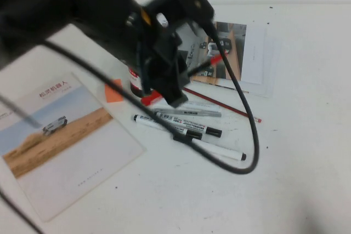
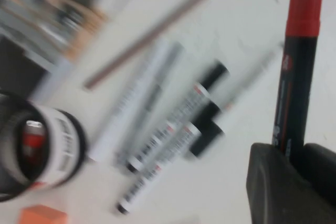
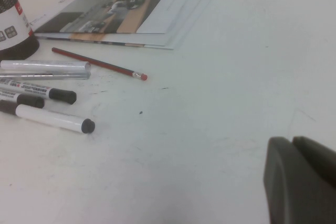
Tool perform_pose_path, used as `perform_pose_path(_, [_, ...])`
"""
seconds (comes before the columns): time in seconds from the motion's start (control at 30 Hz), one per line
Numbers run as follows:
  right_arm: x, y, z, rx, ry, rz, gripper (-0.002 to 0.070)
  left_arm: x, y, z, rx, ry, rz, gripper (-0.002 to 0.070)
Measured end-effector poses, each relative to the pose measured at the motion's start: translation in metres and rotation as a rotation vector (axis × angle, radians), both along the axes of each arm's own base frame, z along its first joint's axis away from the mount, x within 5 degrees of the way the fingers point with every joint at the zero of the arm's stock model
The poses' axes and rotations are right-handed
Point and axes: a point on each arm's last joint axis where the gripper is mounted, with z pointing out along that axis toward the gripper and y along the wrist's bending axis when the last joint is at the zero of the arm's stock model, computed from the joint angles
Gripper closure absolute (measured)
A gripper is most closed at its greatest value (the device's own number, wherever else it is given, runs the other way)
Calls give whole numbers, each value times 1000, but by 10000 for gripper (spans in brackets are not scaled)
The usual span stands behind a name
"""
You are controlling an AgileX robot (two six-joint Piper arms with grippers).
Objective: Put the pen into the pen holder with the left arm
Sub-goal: Place the pen onto the pen holder
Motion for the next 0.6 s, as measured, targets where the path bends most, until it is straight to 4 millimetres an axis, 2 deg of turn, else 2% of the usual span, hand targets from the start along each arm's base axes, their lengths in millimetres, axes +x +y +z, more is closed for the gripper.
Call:
perform_pose_path(0.03, [0,0,0,0,0,0,698,-3,6,8,-44,-37,18,617])
perform_pose_path(0.1, [0,0,0,0,0,0,698,-7,15,12,-117,-93,50,617])
perform_pose_path(0.2, [0,0,0,0,0,0,698,-11,30,7,-237,-190,121,618])
perform_pose_path(0.4, [0,0,0,0,0,0,698,-8,56,-28,-463,-407,320,618])
perform_pose_path(0.47, [0,0,0,0,0,0,698,-4,60,-41,-505,-456,377,618])
perform_pose_path(0.6, [0,0,0,0,0,0,698,10,64,-53,-584,-522,473,618])
